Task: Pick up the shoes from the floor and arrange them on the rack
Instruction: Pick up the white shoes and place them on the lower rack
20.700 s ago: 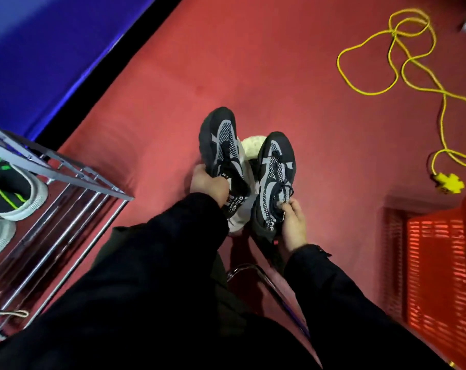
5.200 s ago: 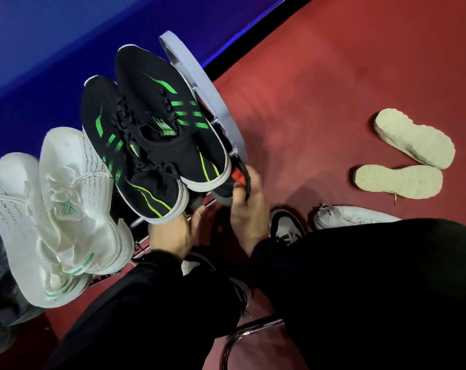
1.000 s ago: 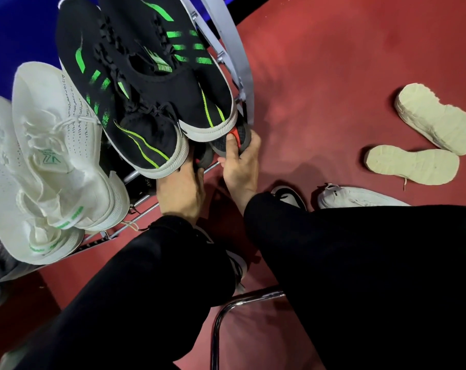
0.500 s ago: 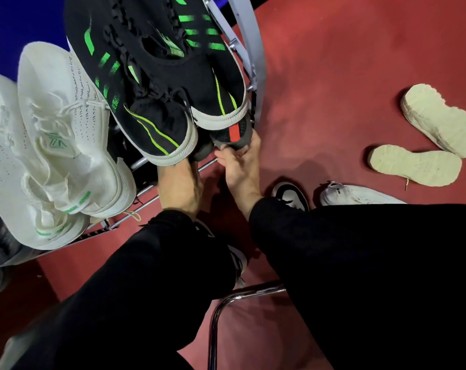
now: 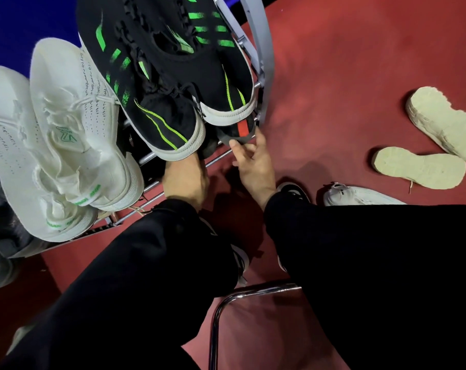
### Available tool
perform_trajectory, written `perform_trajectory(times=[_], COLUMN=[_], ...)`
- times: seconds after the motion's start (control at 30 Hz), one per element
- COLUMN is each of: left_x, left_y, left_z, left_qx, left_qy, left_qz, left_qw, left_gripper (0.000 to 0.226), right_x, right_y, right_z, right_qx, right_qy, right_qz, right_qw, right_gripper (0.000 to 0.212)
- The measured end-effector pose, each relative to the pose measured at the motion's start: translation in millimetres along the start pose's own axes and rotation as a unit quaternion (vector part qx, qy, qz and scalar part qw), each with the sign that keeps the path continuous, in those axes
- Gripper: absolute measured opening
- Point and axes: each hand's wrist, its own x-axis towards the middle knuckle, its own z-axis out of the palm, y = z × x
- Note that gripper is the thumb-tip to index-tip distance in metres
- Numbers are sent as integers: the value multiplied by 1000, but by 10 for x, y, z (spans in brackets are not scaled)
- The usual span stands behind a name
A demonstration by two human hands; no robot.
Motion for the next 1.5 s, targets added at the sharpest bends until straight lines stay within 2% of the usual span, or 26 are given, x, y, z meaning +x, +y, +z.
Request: perform_trajectory(times=[0.13,0.27,0.33,0.4,0.47,0.5,0.57,0.7,0.87,0.97,1.03,1.13,1.23,1.3,1.43,1.5], left_x=[-135,-297,-391,-472,-524,-546,-622,-759,-816,-845,-886,-926,-880,-823,-746,-710], left_y=[30,91,158,215,278,321,447,884,1712,2214,2580,2937,3020,3005,2872,2766], left_z=[28,-38,-102,-158,-215,-251,-354,-612,-962,-1055,-962,-658,-285,-51,279,387], left_qx=[-107,-104,-117,-135,-135,-133,-148,-243,-353,-375,-341,-238,-180,-164,-114,-129], left_qy=[12,-24,-3,24,-9,-38,-75,-54,-84,-99,-121,-189,-269,-295,-329,-338], left_qz=[4,-2,-12,-31,-50,-49,-32,12,115,177,230,286,282,271,241,216], left_qw=[994,994,993,990,990,989,986,968,925,905,903,909,903,902,906,907], left_gripper=[61,72,70,62,47,39,28,22,13,14,17,16,15,15,18,15], right_x=[-51,-191,-261,-369,-527,-586,-709,-833,-989,-1033,-1024,-1007,-1053,-1104,-1114,-995], right_y=[-128,-299,-401,-554,-767,-868,-1091,-1627,-2244,-2321,-2125,-1350,-373,146,745,965], right_z=[-35,-97,-165,-254,-399,-487,-718,-1239,-2125,-2738,-3216,-3740,-3854,-3773,-3526,-3395], right_qx=[54,73,33,-25,-48,-60,-107,-229,-300,-233,-171,-203,-179,-150,-114,-30], right_qy=[10,-35,-26,-30,-84,-119,-184,-237,-209,-142,-48,99,115,123,104,99], right_qz=[34,112,135,155,168,166,141,80,-34,-56,-57,-19,104,172,287,335], right_qw=[998,990,990,987,981,977,967,941,930,960,982,974,972,966,945,937], right_gripper=[75,68,53,28,11,12,9,9,13,14,17,20,23,25,24,30])
